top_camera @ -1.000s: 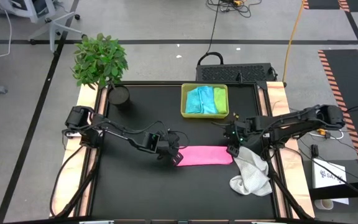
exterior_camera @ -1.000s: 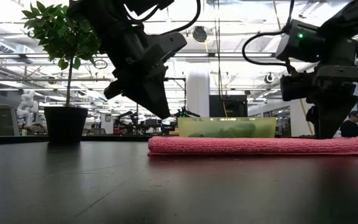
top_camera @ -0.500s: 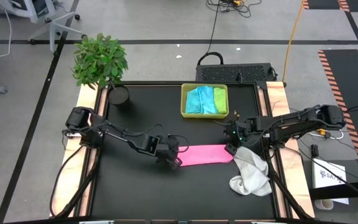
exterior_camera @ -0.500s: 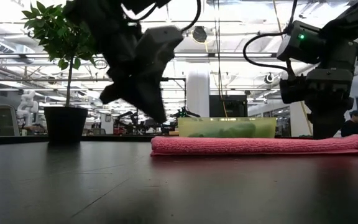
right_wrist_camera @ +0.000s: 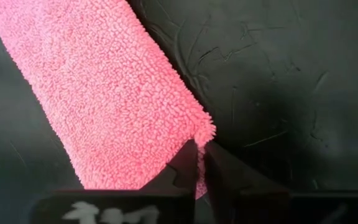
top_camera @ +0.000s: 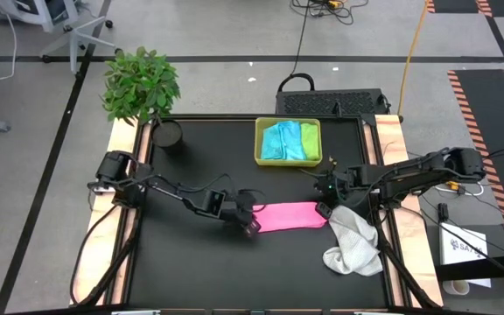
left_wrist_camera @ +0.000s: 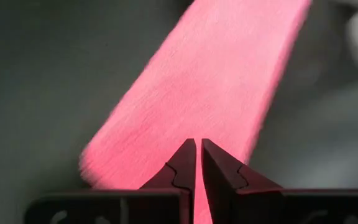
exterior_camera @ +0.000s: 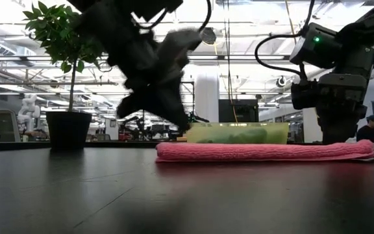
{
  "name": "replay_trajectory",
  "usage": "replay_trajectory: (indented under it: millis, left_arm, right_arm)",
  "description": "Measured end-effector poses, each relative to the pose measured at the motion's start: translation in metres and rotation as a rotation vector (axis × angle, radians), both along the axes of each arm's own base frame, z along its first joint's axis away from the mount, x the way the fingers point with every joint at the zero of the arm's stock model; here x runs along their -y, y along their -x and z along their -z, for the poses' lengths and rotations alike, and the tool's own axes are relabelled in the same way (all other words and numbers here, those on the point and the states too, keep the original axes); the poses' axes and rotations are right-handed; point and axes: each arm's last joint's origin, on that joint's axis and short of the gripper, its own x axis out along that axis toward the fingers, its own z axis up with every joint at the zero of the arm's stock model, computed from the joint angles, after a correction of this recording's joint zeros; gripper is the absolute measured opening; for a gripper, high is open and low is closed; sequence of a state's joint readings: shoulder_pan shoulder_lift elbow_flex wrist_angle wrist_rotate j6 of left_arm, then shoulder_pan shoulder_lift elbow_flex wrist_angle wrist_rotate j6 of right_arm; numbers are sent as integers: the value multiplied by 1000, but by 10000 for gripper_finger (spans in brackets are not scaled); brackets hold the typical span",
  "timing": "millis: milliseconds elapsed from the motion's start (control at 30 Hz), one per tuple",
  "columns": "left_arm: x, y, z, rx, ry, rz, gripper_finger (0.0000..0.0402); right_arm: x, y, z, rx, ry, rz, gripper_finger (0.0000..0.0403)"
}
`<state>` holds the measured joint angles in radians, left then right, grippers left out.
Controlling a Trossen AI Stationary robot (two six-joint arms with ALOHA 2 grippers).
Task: Fold microfiber towels
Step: Fold the pink microfiber cloth
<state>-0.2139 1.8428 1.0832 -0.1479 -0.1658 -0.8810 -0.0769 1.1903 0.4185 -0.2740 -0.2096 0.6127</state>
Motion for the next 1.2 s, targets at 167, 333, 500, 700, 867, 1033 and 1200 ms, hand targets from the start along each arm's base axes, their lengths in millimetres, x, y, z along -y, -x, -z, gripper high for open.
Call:
replay_trajectory:
  millis: [167, 333, 500, 700, 867, 1033, 1200]
  left_arm:
    - [3, -3, 12, -29, 24, 44, 26]
    - [9, -3, 32, -99, 68, 43, 26]
    - [11, -7, 36, -76, 76, 42, 26]
    - [6, -10, 36, -50, 69, 57, 26]
    - [6, -9, 37, -57, 62, 67, 26]
    - [6, -9, 37, -58, 55, 77, 26]
    - [6, -11, 36, -38, 49, 82, 26]
  right_arm:
    - [0, 0, 0, 4, -2, 3, 20]
    - [0, -1, -1, 9, -2, 3, 5]
    - [0, -1, -1, 12, -10, 11, 4]
    - [-1, -1, -3, 25, -58, 4, 2]
    - [-1, 4, -12, 57, -55, 3, 1]
    - [4, 18, -20, 35, -4, 50, 1]
    - [8, 24, -30, 94, 6, 78, 1]
